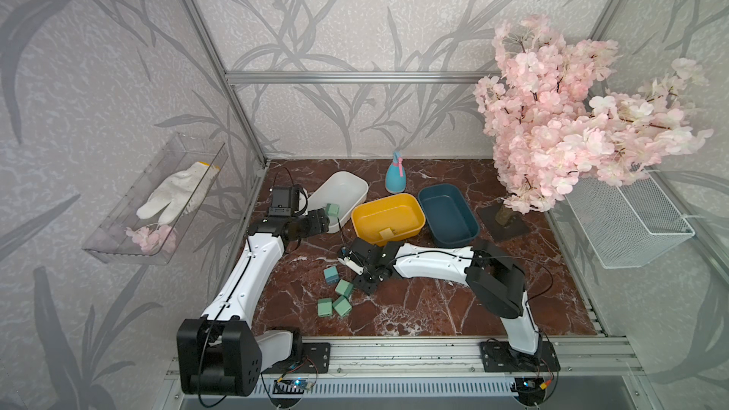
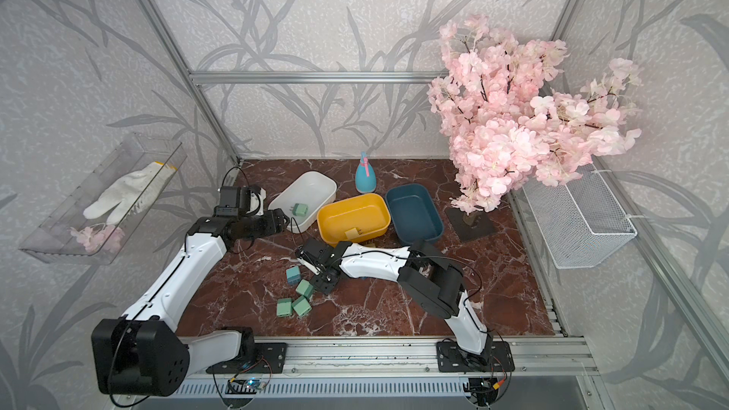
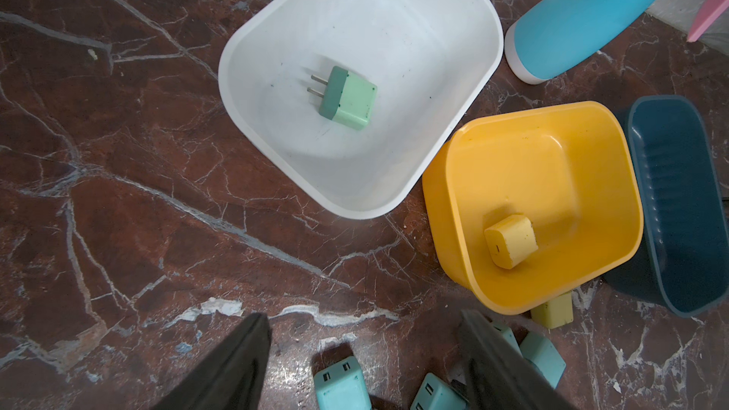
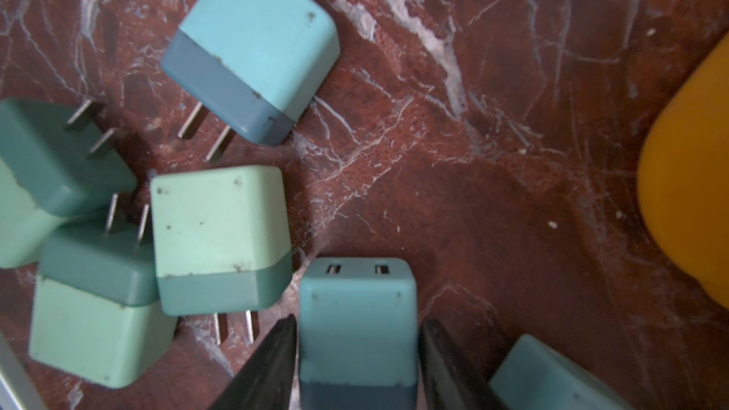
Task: Place the plugs by color into the storage box
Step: Pick up the plug from the center of the board, then place the plug in the storage box.
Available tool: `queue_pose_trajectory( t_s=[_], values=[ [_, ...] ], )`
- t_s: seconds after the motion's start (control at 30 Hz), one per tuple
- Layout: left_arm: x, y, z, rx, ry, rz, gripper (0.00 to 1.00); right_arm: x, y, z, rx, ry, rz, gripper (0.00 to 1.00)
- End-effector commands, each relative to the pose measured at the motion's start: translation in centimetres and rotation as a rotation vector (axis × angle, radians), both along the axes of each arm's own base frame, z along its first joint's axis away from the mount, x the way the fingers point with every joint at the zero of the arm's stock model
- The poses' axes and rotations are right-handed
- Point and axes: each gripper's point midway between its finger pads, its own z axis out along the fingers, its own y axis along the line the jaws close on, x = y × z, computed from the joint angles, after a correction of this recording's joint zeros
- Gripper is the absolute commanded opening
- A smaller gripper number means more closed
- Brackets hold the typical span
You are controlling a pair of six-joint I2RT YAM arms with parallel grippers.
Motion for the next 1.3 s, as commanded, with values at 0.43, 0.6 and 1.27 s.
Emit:
queue_pose_trajectory(
  t_s=[0.43,0.6,1.27],
  values=[
    [0.1,-0.1,-0.7,-0.026,0.020,0.004,0.78,-0.4,0.0,0.5,-0.015,-0.014,0.007,0.45],
    [0.0,-0.9,-0.5,-0.058,0.015,-0.024,0.78,-0.5,0.1,3.4,0.039,-0.033,0.005,0.43],
    [-1.6,-6.2,2.5,0.124,-0.149,-0.283,0.77,5.3,-10.8,15.0,0.165,-0.184,-0.294,0.44]
  ],
)
